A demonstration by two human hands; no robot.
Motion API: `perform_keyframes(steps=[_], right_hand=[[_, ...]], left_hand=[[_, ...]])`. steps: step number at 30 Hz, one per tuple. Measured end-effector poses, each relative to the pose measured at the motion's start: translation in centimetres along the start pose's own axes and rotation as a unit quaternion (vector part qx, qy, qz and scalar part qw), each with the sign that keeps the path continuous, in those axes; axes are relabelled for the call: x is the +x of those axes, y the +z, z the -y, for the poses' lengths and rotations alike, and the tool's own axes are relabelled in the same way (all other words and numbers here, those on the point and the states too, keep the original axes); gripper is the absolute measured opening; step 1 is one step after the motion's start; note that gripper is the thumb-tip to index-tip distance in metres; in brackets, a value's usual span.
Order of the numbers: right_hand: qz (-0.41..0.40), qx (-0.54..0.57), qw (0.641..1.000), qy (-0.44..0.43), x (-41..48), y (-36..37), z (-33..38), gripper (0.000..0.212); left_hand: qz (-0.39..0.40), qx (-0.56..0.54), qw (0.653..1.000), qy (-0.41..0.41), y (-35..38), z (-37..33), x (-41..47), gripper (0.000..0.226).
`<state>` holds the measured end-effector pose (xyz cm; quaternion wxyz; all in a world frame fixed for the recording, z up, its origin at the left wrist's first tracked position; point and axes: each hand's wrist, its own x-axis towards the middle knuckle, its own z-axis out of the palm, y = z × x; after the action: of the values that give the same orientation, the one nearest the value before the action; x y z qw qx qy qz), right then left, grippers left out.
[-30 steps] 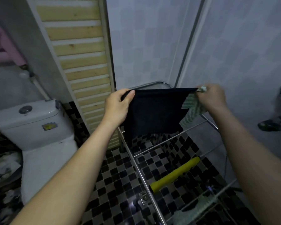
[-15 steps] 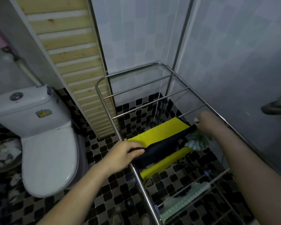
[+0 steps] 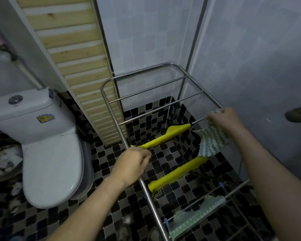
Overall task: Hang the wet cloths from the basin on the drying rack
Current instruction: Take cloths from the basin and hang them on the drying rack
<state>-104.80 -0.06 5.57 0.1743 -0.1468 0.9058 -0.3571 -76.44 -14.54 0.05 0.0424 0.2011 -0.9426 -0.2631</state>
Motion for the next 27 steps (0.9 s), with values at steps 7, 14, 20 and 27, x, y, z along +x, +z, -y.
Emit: perform_keyframes(steps=[7, 14, 20, 27], right_hand=[[0.128, -0.057, 0.989, 0.036, 0.9, 3.4, 0.3, 0.039], [0.134, -0.016, 0.990, 0.040, 2.2, 6.1, -1.0, 0.047], [0.023, 0.067, 0.996, 0.046, 3.2, 4.3, -2.4, 0.013], [0.061, -0.026, 0.997, 0.036, 3.4, 4.4, -3.4, 0.019]], left_hand=[[-0.061, 0.065, 0.988, -0.124, -0.6, 1.8, 1.6, 0.022], [-0.093, 0.035, 0.985, -0.138, -1.0, 1.7, 1.6, 0.013], [-0.123, -0.014, 0.985, -0.119, -1.0, 2.0, 1.1, 0.007], [-0.079, 0.054, 0.989, -0.115, -0.6, 2.1, 1.4, 0.028]])
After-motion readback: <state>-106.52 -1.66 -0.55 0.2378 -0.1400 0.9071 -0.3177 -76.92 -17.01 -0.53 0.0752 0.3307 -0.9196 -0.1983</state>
